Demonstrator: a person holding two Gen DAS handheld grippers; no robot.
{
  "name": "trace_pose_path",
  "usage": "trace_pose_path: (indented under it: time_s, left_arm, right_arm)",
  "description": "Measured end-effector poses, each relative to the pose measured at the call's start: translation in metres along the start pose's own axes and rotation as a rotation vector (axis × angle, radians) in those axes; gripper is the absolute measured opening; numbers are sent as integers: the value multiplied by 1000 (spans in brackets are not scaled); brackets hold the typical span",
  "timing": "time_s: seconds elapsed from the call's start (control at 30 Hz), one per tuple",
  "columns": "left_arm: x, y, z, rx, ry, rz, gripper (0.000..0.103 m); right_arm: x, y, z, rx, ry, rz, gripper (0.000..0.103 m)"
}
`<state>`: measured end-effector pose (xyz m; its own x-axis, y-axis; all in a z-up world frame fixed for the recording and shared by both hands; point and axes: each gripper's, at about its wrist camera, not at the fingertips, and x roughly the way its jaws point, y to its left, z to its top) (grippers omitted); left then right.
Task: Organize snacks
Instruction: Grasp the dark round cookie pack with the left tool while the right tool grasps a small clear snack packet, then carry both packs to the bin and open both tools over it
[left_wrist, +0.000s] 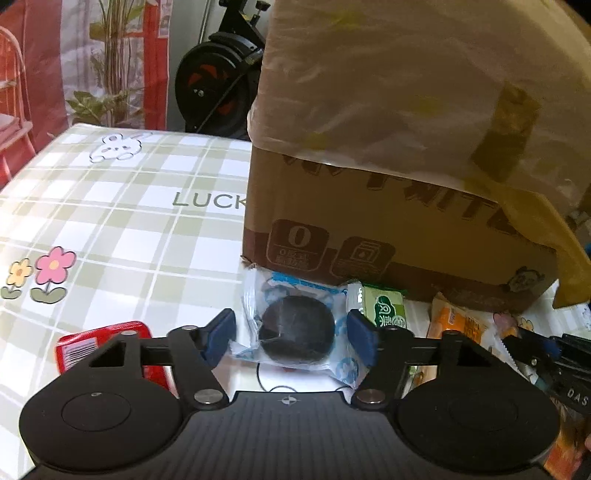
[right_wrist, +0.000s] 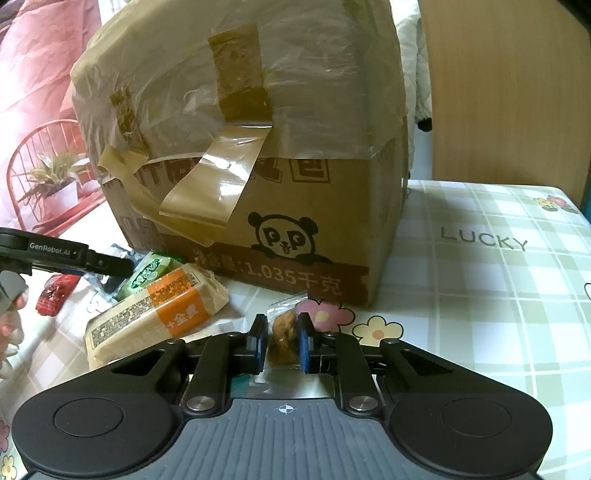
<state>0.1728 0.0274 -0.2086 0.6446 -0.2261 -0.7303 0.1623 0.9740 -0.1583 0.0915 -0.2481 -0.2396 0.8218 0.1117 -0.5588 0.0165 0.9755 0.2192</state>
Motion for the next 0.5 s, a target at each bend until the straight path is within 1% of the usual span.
trace_pose_path:
  time_s: [0.03, 0.13, 0.3, 0.5]
  left_arm:
    - [-3, 0, -2, 2, -9, 3, 59]
    - [-14, -2, -11, 5, -23, -1, 56]
    - [-34, -3, -26, -9, -46, 6, 55]
    - [-60, 6, -21, -19, -103, 8, 56]
  right_arm:
    - [0, 1, 0, 2, 0, 0, 16]
    - [0, 1, 0, 5, -1, 1, 16]
    - [-1, 2, -1, 9, -1, 4, 15]
    - [-13, 8, 0, -6, -30, -9, 15]
